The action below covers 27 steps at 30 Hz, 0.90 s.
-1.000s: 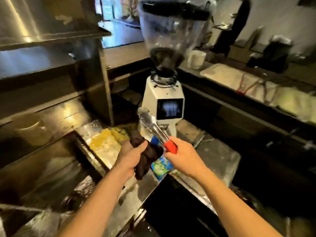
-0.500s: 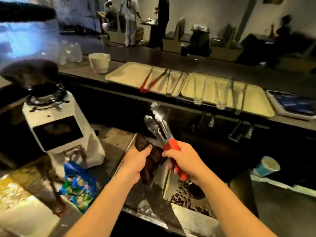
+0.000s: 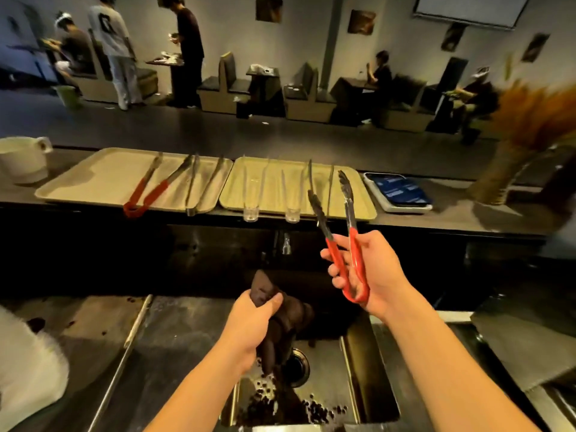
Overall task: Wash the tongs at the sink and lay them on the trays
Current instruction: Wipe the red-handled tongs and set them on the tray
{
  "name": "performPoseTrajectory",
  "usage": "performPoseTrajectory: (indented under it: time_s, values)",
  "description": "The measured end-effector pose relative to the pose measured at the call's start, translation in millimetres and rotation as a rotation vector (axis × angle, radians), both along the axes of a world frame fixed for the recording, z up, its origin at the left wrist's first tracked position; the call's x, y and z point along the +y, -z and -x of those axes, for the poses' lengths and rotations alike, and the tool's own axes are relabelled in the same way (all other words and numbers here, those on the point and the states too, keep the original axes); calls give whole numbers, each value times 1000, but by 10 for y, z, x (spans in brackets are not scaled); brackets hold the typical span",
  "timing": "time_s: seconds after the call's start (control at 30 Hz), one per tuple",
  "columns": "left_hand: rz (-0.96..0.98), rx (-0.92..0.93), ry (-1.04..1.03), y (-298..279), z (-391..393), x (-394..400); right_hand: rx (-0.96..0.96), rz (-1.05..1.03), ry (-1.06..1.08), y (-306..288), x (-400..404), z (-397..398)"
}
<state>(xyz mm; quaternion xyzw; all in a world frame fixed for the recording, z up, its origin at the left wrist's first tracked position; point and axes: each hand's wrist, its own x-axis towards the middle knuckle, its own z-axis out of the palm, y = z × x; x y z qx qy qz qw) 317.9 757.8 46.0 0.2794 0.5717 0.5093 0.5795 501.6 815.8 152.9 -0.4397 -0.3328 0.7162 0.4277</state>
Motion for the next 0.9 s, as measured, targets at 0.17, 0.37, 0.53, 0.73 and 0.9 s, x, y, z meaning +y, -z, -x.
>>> performPoseTrajectory:
  time_s: [0.17,0.37,0.53,0.73,0.9]
  values:
    - [41,-29,64,-16,-208,177,-360,-60,122,-205,510,-228]
    - [47,4,85,-24,-286,378,-1160,-232,18,-207,1163,-300]
    - [50,21,74,-28,-250,503,-1611,-398,-76,-117,1497,-246]
    - [39,26,72,-4,-180,576,-1793,-327,4,-26,1708,-162]
    - [35,48,33,36,-102,667,-1801,-309,57,38,1848,-112]
